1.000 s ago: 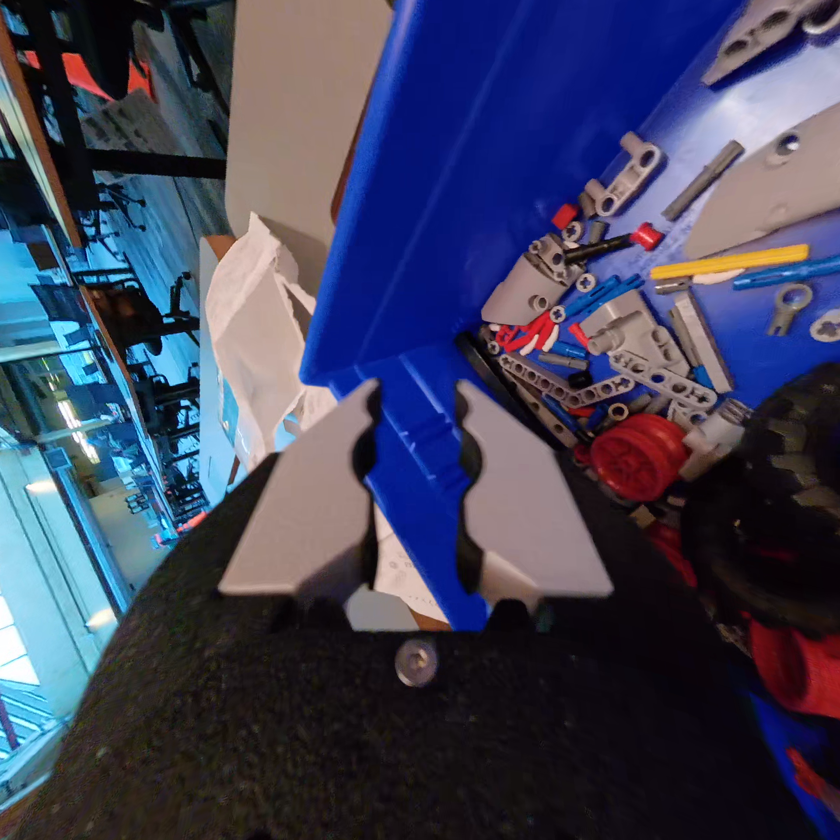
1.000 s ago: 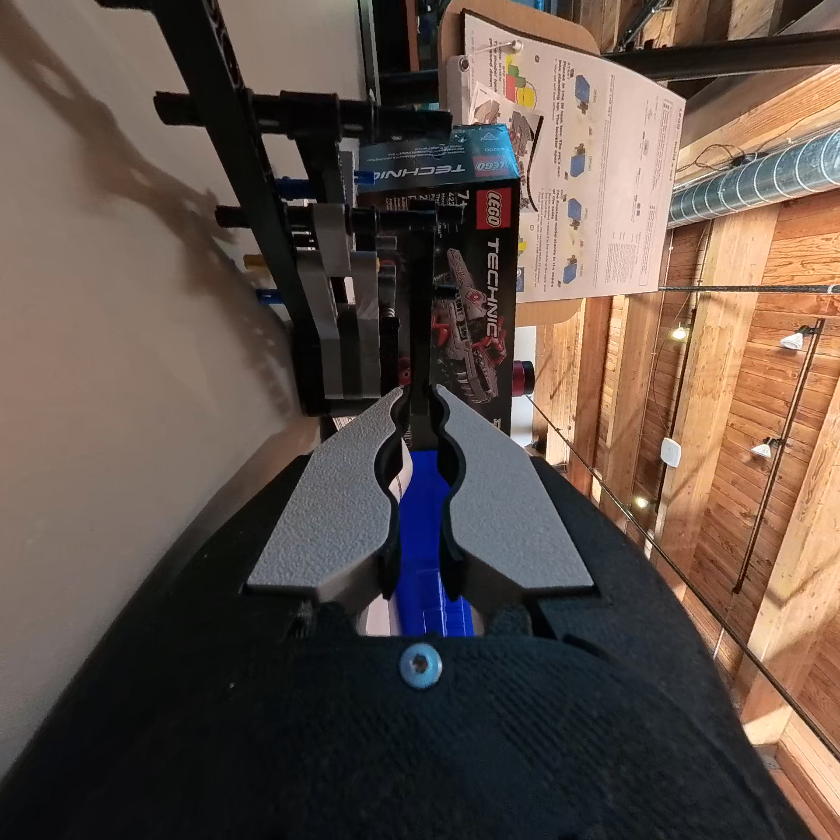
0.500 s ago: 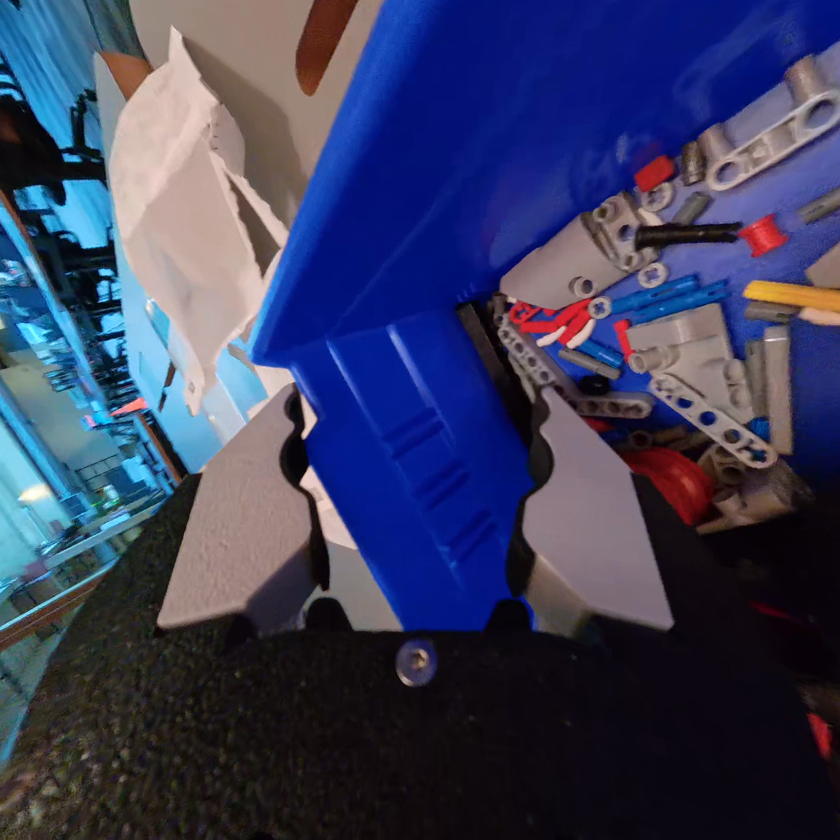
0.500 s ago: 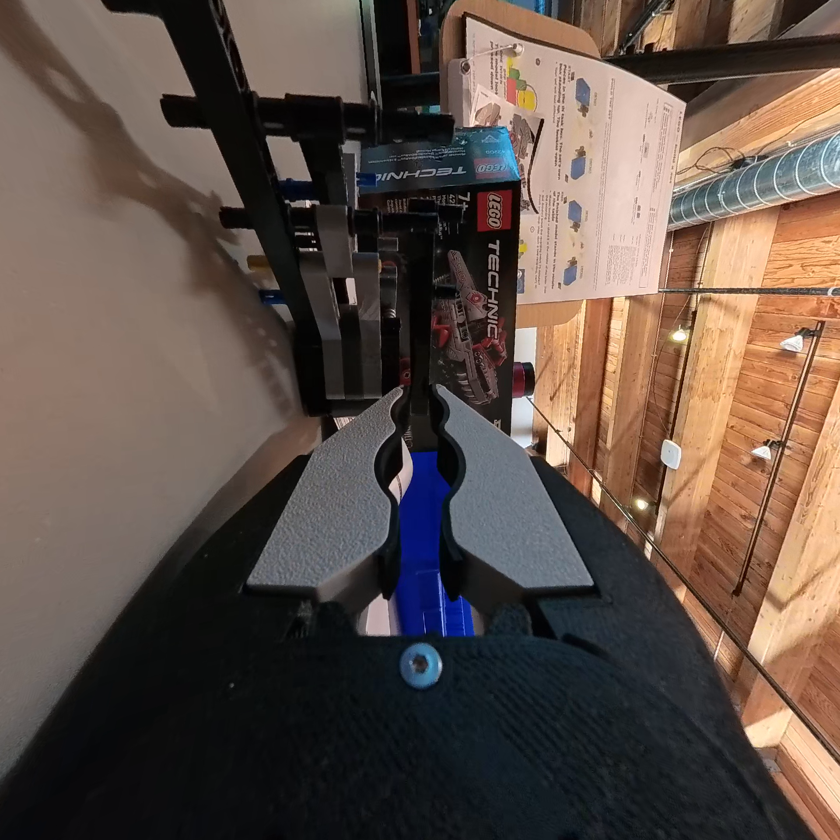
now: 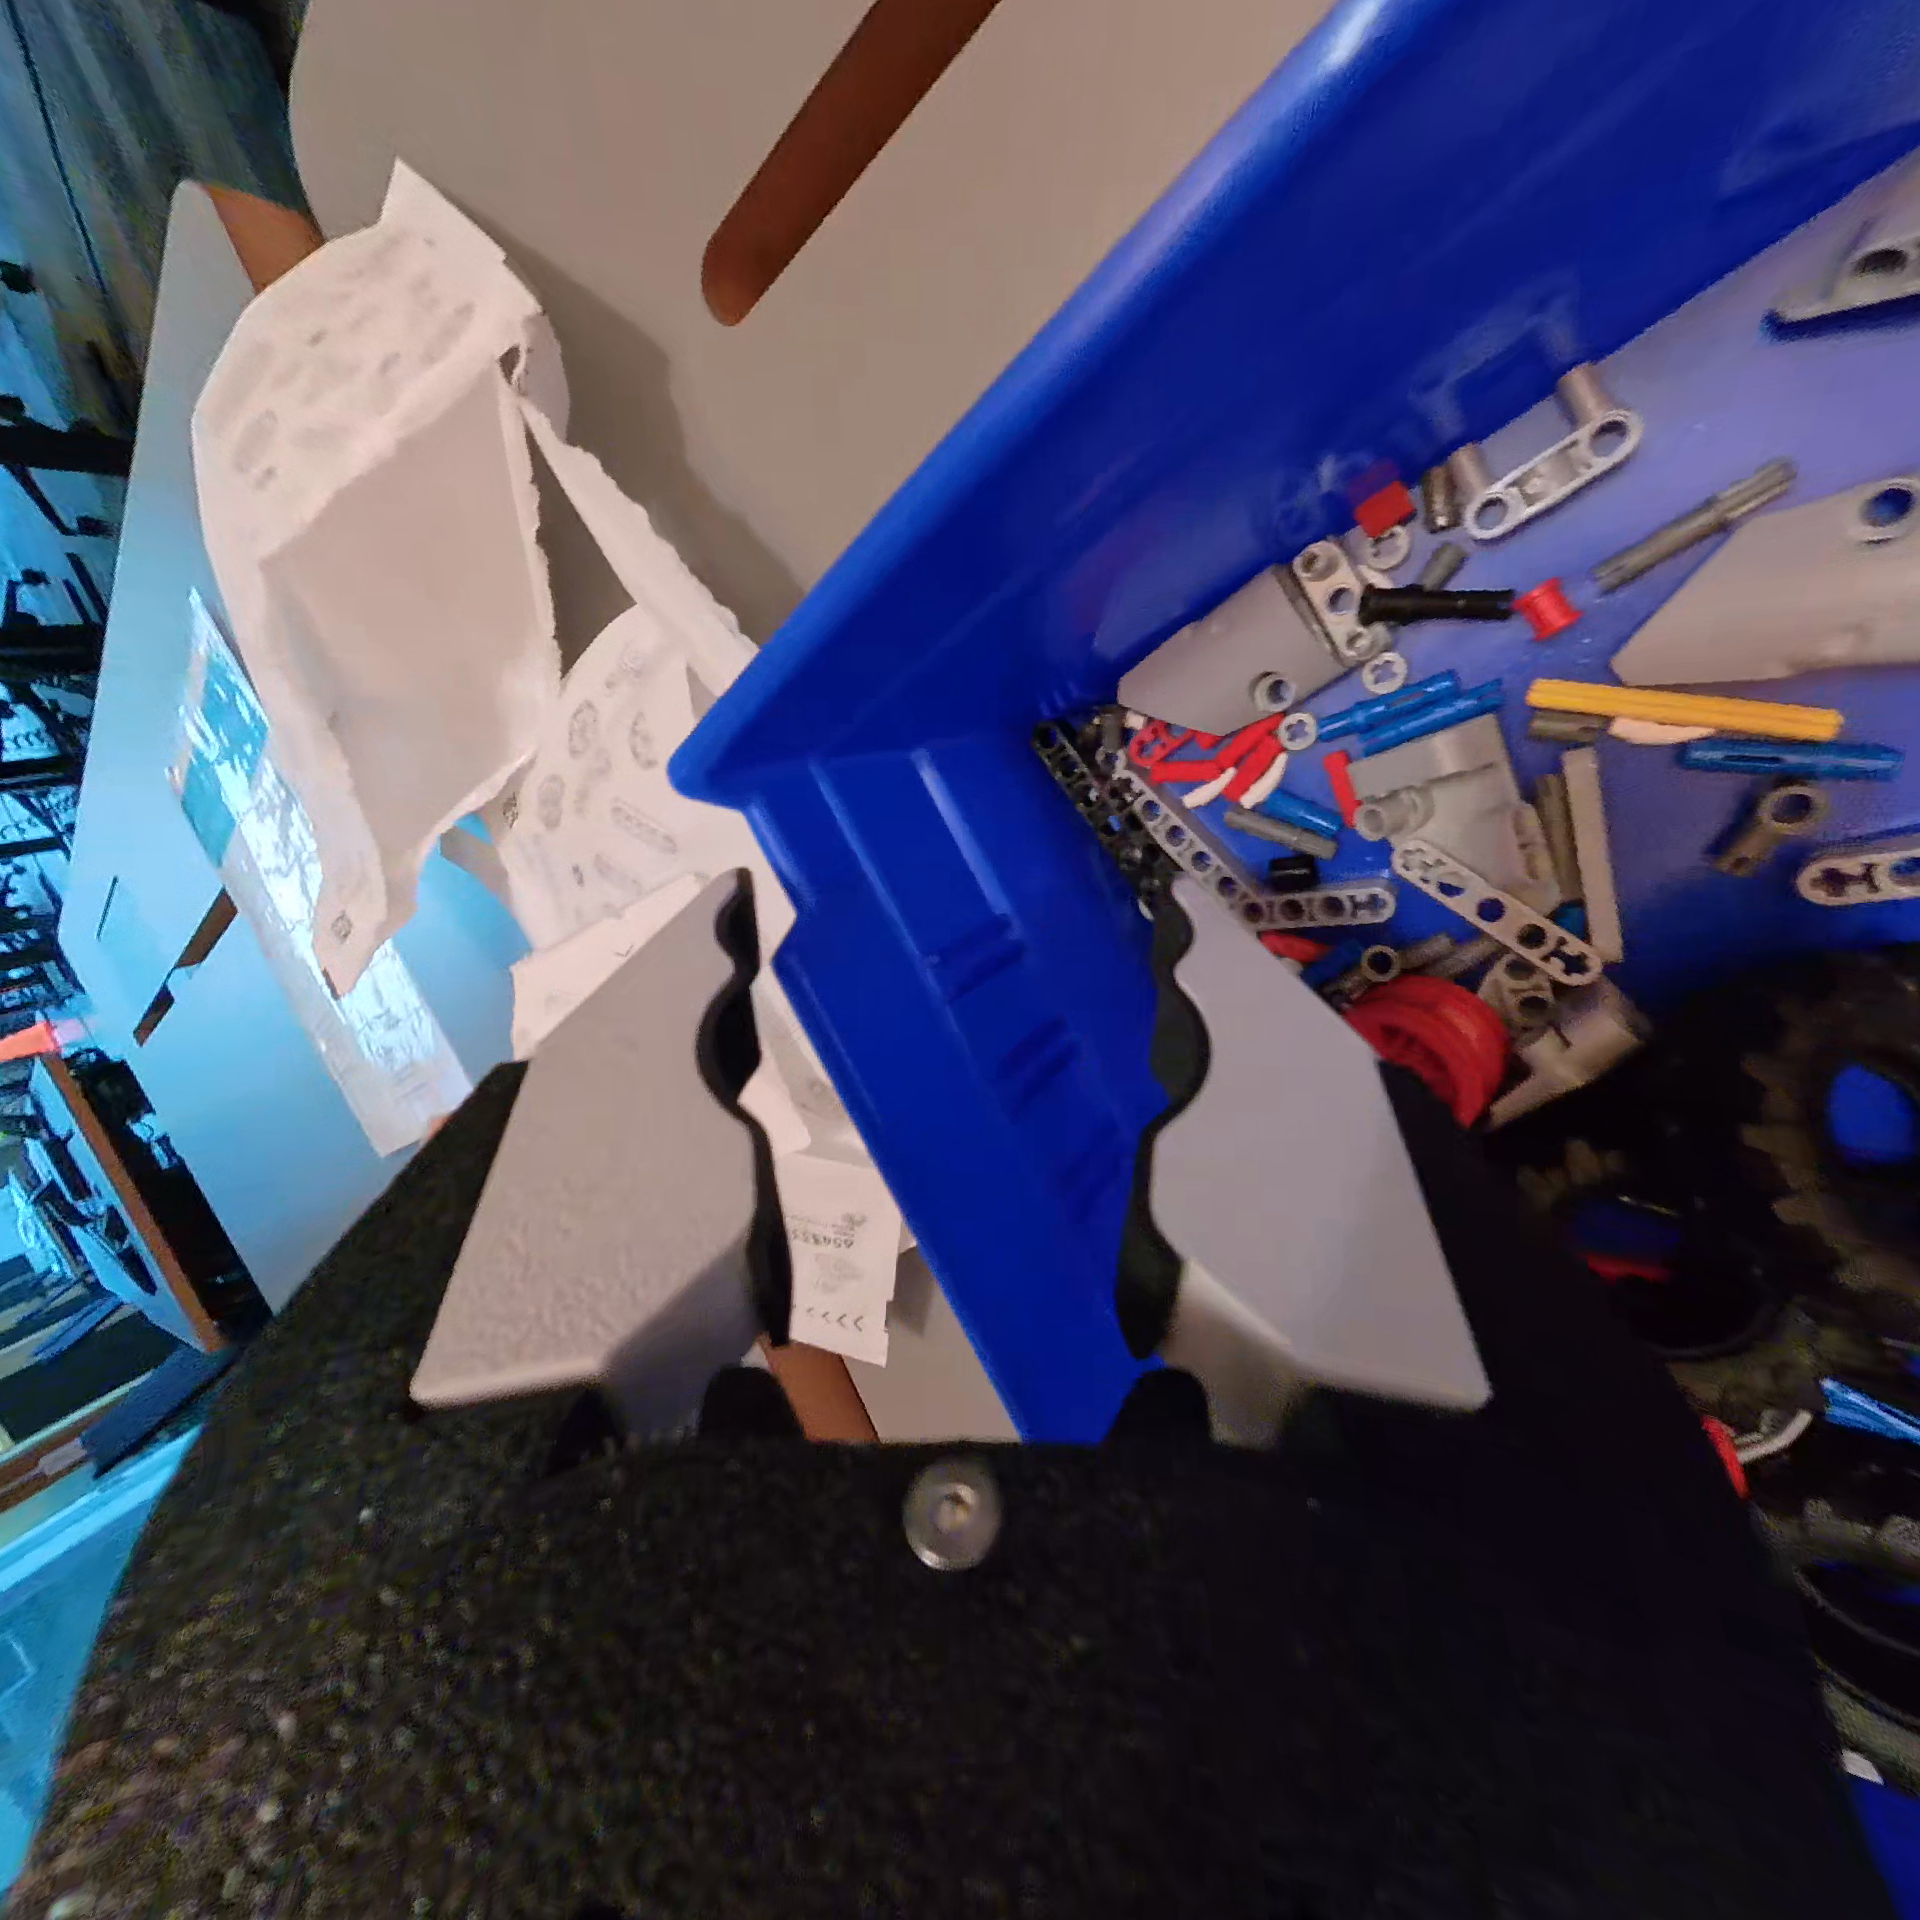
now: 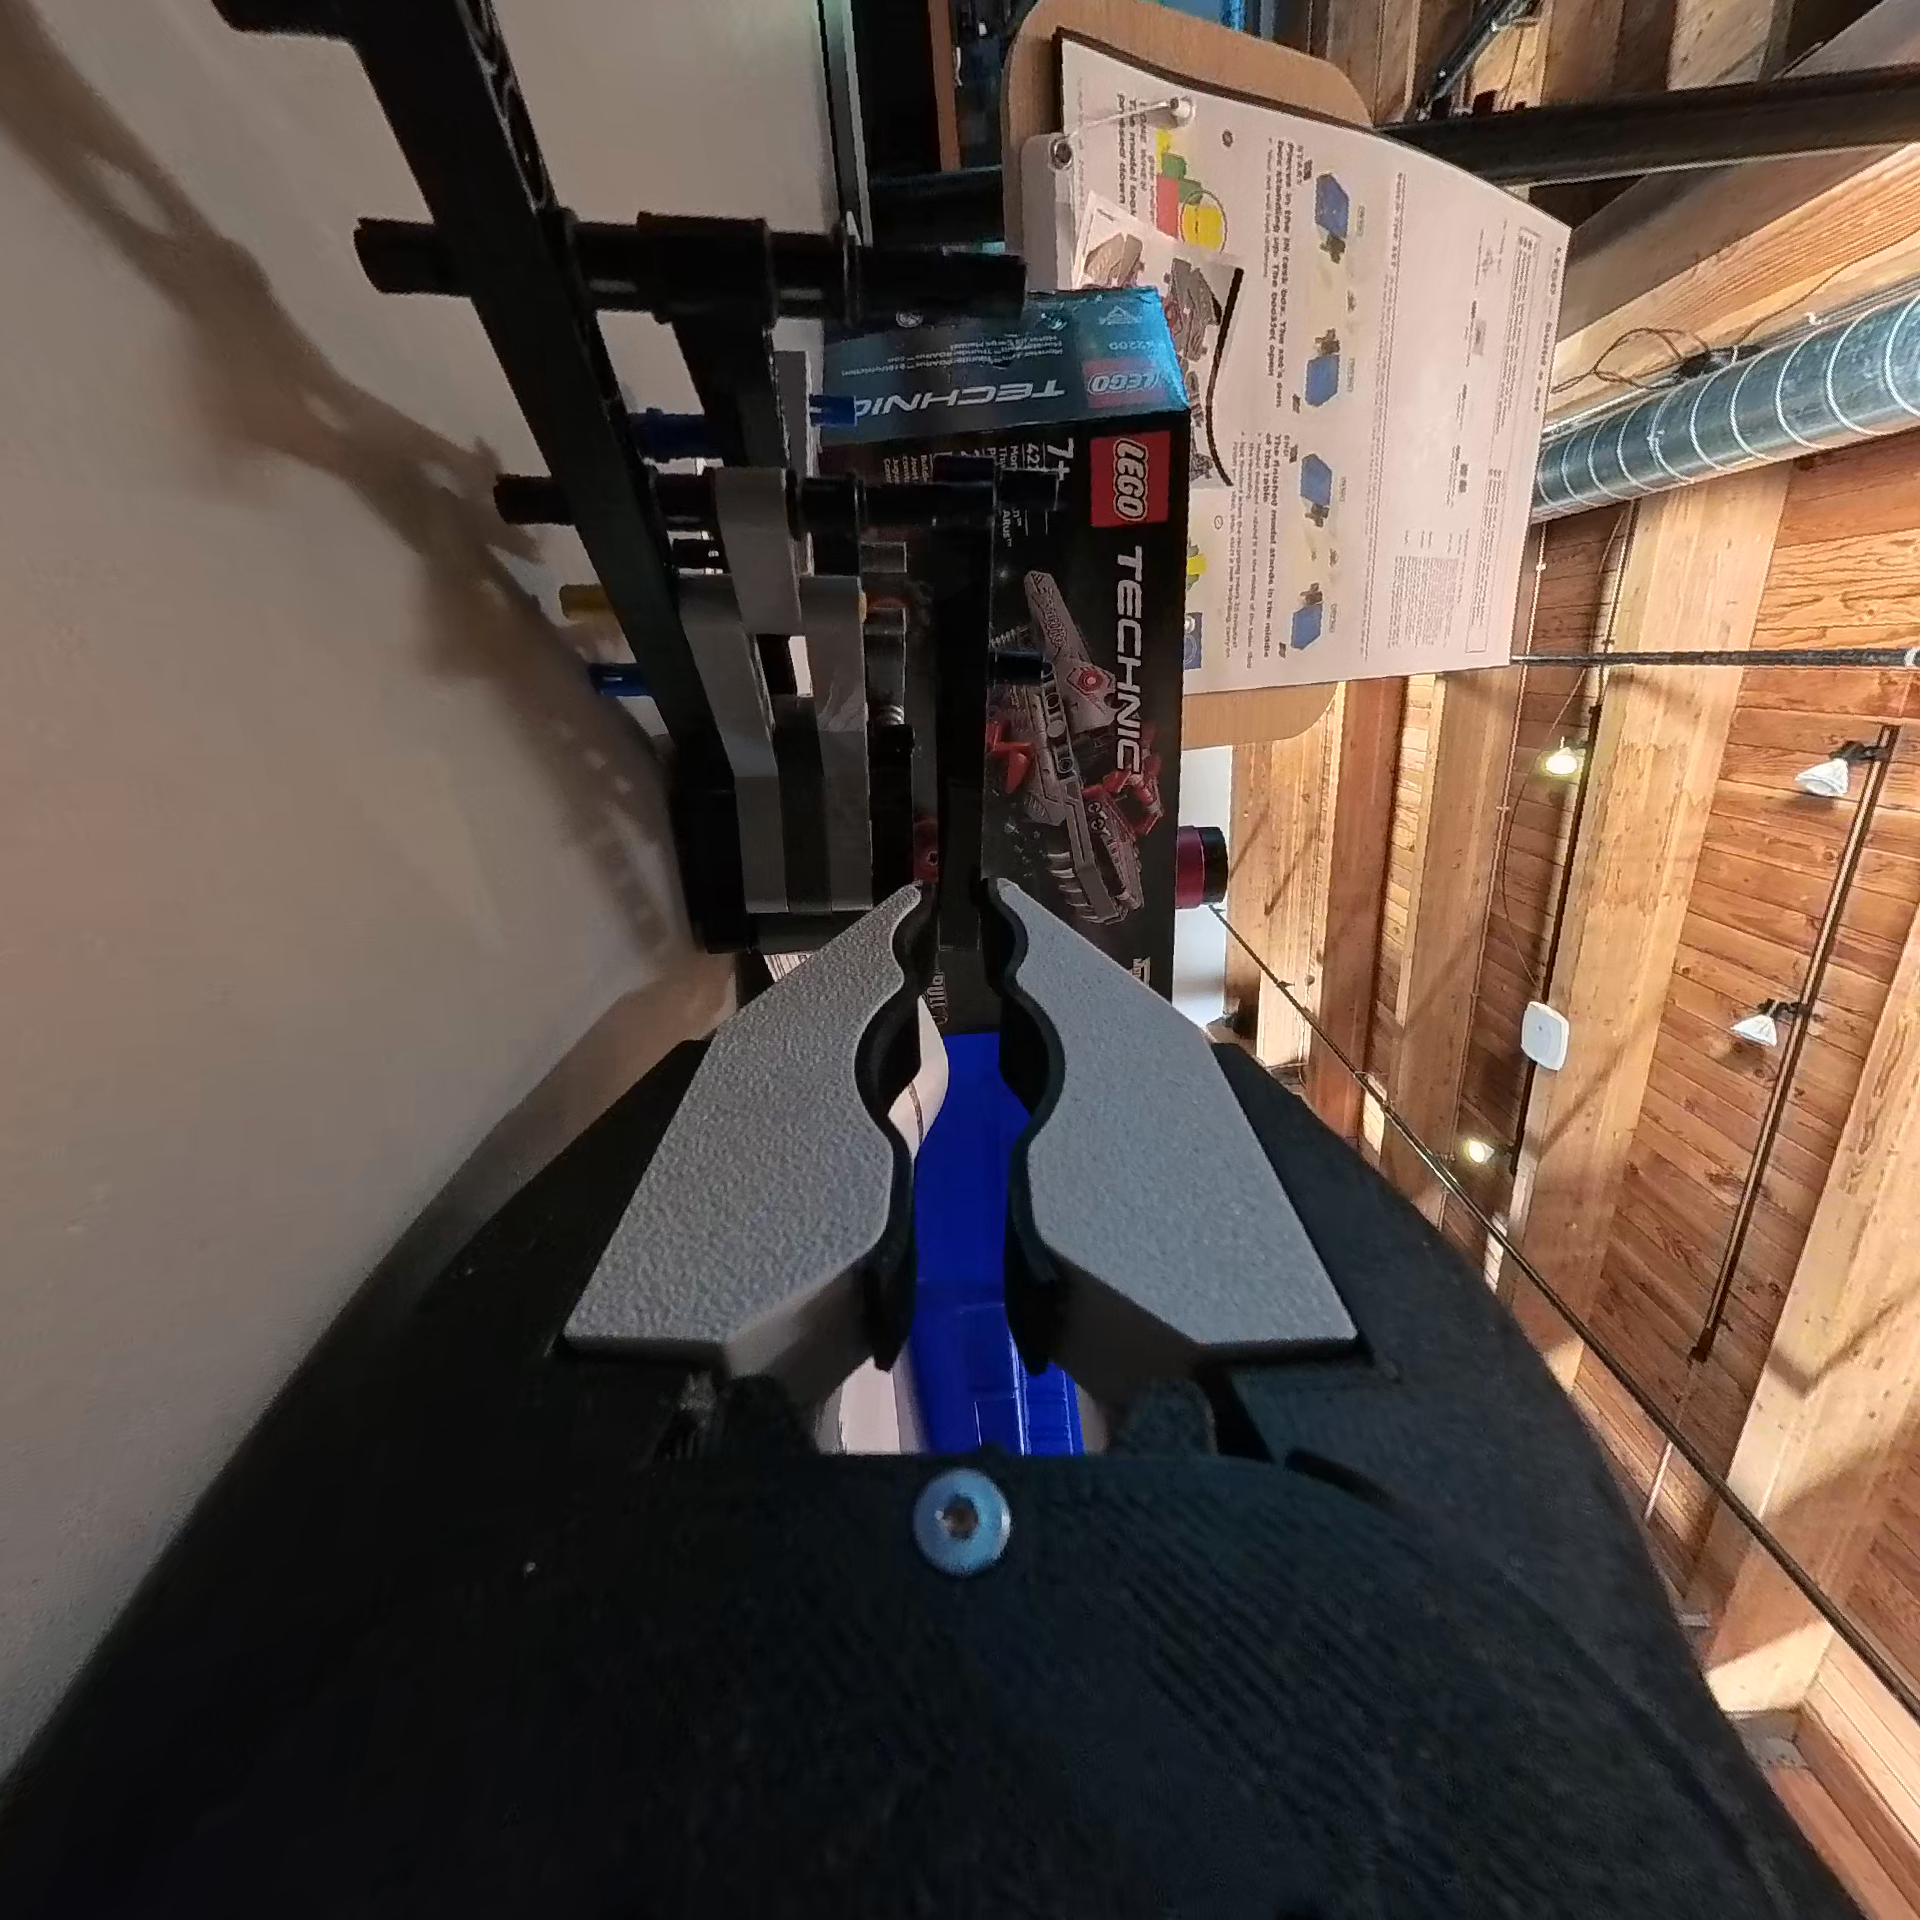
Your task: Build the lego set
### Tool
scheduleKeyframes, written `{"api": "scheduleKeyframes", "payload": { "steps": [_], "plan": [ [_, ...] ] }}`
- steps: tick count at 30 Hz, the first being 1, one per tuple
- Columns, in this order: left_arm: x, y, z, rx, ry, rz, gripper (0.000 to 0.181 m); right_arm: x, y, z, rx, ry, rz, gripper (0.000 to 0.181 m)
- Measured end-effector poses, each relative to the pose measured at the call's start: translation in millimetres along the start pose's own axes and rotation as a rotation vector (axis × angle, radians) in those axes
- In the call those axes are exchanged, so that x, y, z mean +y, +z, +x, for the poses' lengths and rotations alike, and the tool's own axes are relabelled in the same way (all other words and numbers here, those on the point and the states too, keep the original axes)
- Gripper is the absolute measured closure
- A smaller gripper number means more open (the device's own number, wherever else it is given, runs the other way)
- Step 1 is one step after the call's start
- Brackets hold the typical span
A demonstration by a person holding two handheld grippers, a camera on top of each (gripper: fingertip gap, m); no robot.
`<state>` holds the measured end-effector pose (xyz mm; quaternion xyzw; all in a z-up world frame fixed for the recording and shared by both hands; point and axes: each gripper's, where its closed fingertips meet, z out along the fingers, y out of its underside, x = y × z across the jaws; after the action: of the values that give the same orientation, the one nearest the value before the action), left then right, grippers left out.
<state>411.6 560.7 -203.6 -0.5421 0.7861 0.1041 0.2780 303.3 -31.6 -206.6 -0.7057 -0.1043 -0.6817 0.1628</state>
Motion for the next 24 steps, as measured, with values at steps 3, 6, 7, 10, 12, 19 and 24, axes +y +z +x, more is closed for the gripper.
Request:
{"api": "scheduleKeyframes", "payload": {
  "steps": [3,6,7,10,12,19,24],
  "plan": [
    [1,3,6,-0.008,0.066,-0.029,0.092,0,0,0,0.0,0.001,0.0,0.175],
    [3,1,-2,-0.06,0.093,-0.048,0.091,1,0,0,0.0,-0.002,-0.003,0.175],
    [4,-5,-5,-0.078,0.086,-0.039,0.093,1,0,0,0.0,-0.002,-0.005,0.175],
    [-4,-29,4,0.029,-0.034,0.059,0.117,1,0,0,0.001,0.001,-0.007,0.175],
    [-8,-43,21,0.18,-0.117,0.084,0.125,1,0,0,0.0,0.004,-0.007,0.175],
    [0,-26,60,0.427,-0.312,-0.049,0.134,0,0,0,-0.002,0.004,0.001,0.176],
    [20,-4,64,0.353,-0.404,-0.244,0.14,-2,-1,-1,-0.007,0.008,0.013,0.176]
  ]
}}
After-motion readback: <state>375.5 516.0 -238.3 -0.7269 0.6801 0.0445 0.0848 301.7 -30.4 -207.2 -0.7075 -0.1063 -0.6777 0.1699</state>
